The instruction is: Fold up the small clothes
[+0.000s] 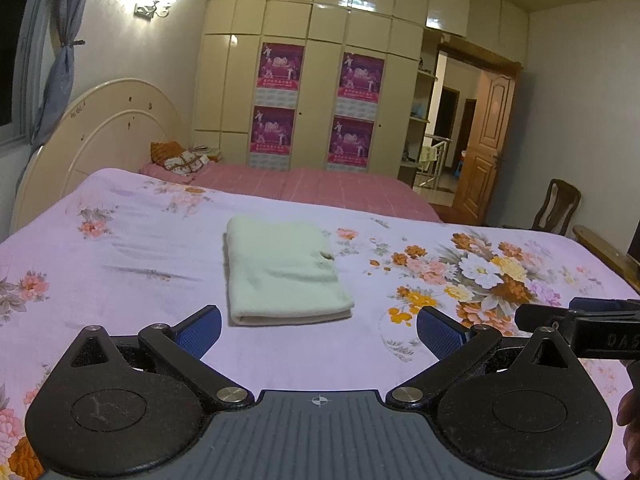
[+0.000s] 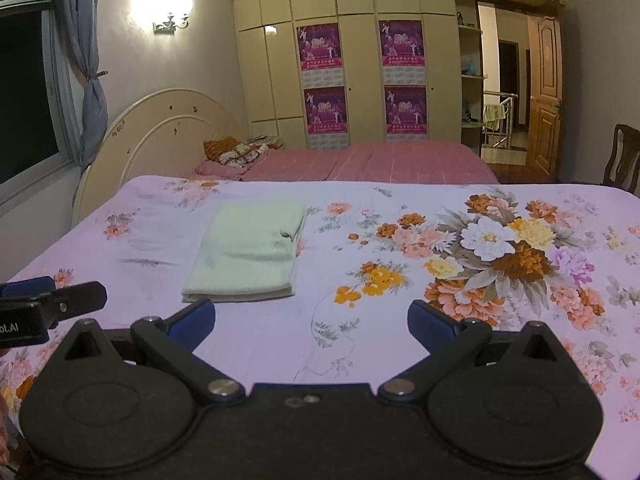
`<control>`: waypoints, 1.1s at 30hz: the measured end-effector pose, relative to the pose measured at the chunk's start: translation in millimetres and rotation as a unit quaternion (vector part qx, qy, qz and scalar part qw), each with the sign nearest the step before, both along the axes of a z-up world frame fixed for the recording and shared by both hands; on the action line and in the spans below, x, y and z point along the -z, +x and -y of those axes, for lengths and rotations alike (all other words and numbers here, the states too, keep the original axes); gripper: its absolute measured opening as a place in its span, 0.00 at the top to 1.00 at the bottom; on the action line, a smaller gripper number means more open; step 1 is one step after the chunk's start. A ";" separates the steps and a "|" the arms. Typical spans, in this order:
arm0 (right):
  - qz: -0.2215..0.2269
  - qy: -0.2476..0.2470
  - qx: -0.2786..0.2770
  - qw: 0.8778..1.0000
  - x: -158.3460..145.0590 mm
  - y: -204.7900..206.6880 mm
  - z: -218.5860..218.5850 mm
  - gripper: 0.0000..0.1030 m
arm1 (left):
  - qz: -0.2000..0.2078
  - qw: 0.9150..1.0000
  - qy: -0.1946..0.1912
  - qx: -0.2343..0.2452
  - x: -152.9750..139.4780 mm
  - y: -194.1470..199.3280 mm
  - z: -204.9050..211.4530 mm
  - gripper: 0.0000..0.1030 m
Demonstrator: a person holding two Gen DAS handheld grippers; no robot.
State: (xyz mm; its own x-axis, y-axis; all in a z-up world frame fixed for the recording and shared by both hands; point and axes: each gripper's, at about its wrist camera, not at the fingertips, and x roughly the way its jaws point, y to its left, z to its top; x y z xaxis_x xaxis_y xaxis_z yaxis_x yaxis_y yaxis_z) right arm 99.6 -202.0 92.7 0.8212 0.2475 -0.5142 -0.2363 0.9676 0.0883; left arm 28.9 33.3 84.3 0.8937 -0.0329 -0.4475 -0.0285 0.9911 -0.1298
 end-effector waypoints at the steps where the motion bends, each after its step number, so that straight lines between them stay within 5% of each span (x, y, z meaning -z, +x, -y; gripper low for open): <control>1: 0.002 0.000 0.001 1.000 -0.3 -0.6 0.2 0.01 | 0.000 1.000 0.001 0.001 -0.4 1.2 0.3 0.00; 33: 0.012 -0.013 0.002 1.000 -1.8 0.1 -0.7 0.01 | -0.004 1.000 0.000 0.001 4.3 6.1 -5.9 0.00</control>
